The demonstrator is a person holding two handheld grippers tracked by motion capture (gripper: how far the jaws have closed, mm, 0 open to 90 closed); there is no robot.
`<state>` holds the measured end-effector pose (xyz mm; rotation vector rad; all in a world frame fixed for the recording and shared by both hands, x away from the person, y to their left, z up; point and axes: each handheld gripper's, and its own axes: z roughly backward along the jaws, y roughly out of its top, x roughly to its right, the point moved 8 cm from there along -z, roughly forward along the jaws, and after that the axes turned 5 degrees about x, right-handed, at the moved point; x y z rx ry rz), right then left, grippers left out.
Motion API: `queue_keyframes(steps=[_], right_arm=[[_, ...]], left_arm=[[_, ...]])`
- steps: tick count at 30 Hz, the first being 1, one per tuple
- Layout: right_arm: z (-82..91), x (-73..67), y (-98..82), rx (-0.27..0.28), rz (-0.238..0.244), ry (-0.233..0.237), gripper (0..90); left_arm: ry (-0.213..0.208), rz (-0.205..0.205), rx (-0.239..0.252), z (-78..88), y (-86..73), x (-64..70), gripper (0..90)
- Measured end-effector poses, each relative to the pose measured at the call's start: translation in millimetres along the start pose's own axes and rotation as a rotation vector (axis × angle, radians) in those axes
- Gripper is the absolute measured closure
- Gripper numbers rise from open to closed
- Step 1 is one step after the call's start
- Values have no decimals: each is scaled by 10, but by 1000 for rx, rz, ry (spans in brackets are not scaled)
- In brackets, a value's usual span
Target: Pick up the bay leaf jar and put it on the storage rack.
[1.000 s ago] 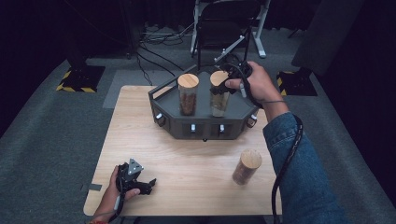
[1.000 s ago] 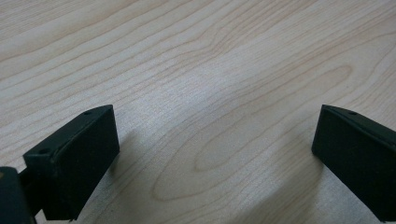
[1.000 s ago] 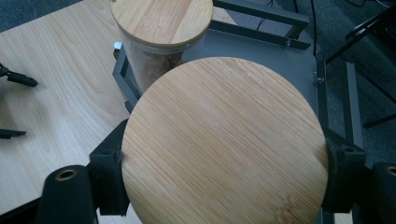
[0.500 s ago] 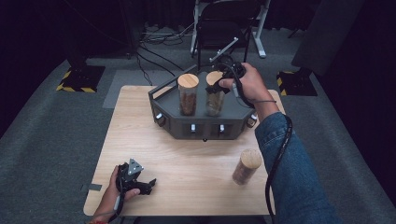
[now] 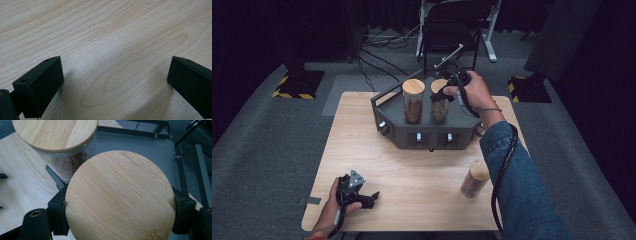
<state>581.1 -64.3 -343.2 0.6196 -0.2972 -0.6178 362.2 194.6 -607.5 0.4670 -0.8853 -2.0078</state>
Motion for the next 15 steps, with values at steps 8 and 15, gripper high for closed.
queue_keyframes(steps=[8,15], right_arm=[[-38,-8,-6,3,-14,2,232],[-75,36,-5,34,-39,-10,222]], left_arm=[[-1,0,-1,0,0,0,6],[4,1,5,-4,2,-1,6]])
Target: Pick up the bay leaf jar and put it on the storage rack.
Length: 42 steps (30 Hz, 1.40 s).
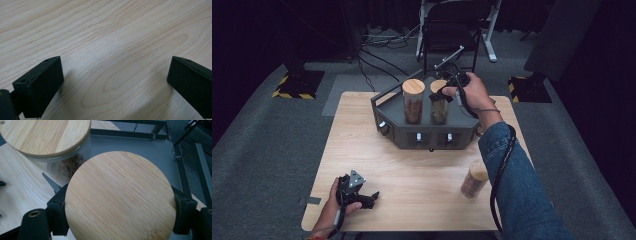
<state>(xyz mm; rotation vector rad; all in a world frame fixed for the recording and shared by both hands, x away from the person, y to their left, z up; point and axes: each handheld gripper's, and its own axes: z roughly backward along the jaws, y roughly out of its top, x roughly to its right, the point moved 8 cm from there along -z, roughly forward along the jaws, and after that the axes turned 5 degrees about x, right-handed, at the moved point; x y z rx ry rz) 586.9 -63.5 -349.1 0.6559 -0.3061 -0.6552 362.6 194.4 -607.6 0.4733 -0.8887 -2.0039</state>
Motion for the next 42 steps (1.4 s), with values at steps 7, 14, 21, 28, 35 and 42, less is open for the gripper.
queue_keyframes(steps=[7,14,21,28,35,42], right_arm=[[-24,25,-27,16,8,-12,202],[-93,34,-68,38,29,-23,166],[-114,60,-77,56,23,-53,80],[-151,69,-128,43,22,-78,29],[-168,76,-163,49,12,-79,19],[-160,72,-173,51,28,-83,19]], left_arm=[[0,1,0,0,0,0,6],[0,0,1,0,0,1,6],[-3,0,-3,3,-1,1,6],[-4,-1,-6,5,-2,1,6],[-4,-1,-6,5,-2,1,6],[-4,-1,-5,4,-2,1,6]])
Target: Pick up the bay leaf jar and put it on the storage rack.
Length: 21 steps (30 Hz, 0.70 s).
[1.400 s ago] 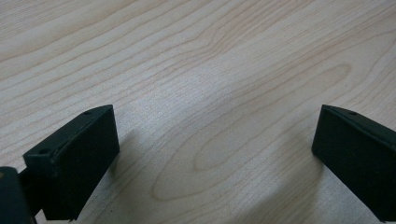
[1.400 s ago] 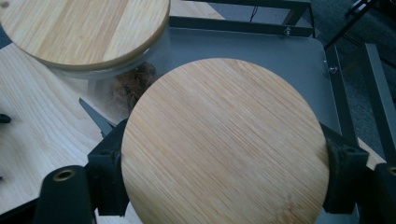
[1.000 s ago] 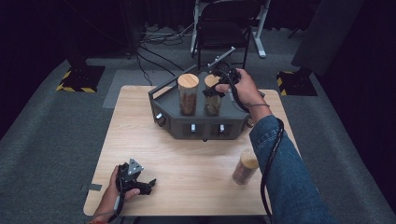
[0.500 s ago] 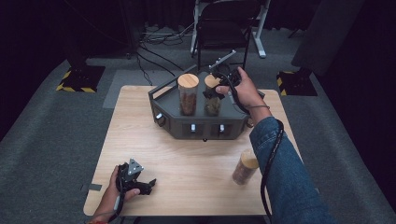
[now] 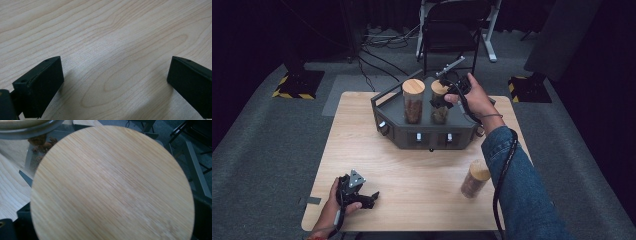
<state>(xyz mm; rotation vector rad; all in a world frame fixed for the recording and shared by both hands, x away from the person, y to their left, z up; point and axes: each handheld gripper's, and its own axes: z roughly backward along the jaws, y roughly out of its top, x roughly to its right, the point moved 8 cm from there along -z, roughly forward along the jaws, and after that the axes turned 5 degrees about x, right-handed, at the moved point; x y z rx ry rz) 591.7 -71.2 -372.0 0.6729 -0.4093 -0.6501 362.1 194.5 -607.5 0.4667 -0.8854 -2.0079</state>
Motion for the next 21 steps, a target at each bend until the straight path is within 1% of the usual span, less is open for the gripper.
queue_keyframes(steps=[4,6,8,11,18,21], right_arm=[[33,-1,-5,9,10,-6,22],[59,-9,-16,15,22,0,22],[81,5,-27,18,27,-8,18],[121,18,-40,23,30,-9,15],[224,29,-49,36,51,-33,12],[282,31,-48,40,71,-53,13]], left_arm=[[3,1,4,-3,1,0,6],[3,1,5,-4,2,-1,6],[3,1,5,-4,2,-1,6],[3,1,5,-4,2,-1,6],[3,1,5,-4,2,-1,6],[4,1,5,-4,2,-1,6]])
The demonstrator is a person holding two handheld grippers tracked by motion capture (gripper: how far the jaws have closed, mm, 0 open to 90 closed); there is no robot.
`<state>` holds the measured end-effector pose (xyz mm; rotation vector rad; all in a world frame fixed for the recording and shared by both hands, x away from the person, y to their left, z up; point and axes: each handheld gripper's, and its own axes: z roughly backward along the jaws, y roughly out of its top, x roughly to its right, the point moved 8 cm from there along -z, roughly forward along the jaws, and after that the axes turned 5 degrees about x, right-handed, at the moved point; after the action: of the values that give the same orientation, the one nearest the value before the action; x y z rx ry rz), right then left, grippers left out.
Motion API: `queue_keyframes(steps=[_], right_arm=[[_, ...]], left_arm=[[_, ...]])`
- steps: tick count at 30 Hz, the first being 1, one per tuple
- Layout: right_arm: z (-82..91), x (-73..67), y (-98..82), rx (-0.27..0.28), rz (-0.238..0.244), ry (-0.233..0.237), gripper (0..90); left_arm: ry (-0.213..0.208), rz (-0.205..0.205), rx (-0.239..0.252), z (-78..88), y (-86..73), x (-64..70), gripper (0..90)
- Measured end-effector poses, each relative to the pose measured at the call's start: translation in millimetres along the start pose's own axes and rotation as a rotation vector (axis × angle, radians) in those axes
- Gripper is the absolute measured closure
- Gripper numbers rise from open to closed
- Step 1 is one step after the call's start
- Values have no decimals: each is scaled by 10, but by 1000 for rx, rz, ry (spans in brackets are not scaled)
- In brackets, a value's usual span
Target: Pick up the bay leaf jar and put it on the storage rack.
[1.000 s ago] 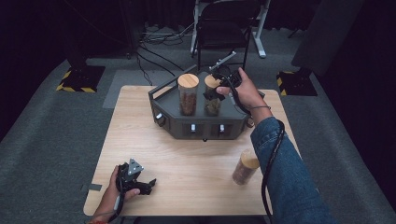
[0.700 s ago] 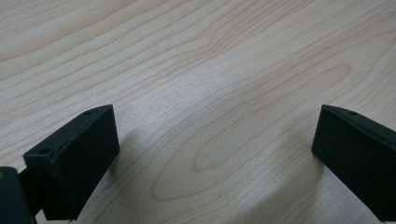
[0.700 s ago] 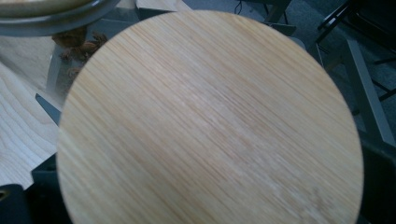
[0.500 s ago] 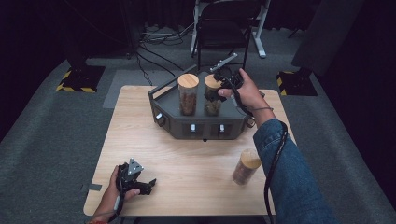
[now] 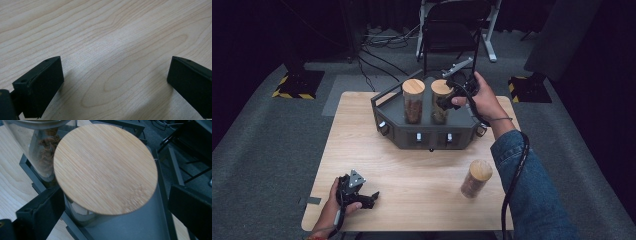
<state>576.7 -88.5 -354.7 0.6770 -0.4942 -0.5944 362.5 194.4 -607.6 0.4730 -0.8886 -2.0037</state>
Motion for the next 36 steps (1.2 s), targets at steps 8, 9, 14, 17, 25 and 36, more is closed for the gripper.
queue_keyframes(steps=[8,9,14,17,25,36], right_arm=[[219,23,5,38,35,-35,19],[246,22,1,45,38,-38,19],[404,-9,-62,67,72,-52,19],[475,-35,-115,77,93,-60,19],[677,-129,-291,131,111,-78,19],[971,-195,-560,186,90,-95,18]], left_arm=[[0,0,1,-1,0,0,6],[0,0,1,-1,0,0,6],[2,2,4,-3,1,1,6],[1,4,3,-3,0,3,6],[3,1,1,-1,-1,0,6],[2,2,2,-2,-1,1,6]])
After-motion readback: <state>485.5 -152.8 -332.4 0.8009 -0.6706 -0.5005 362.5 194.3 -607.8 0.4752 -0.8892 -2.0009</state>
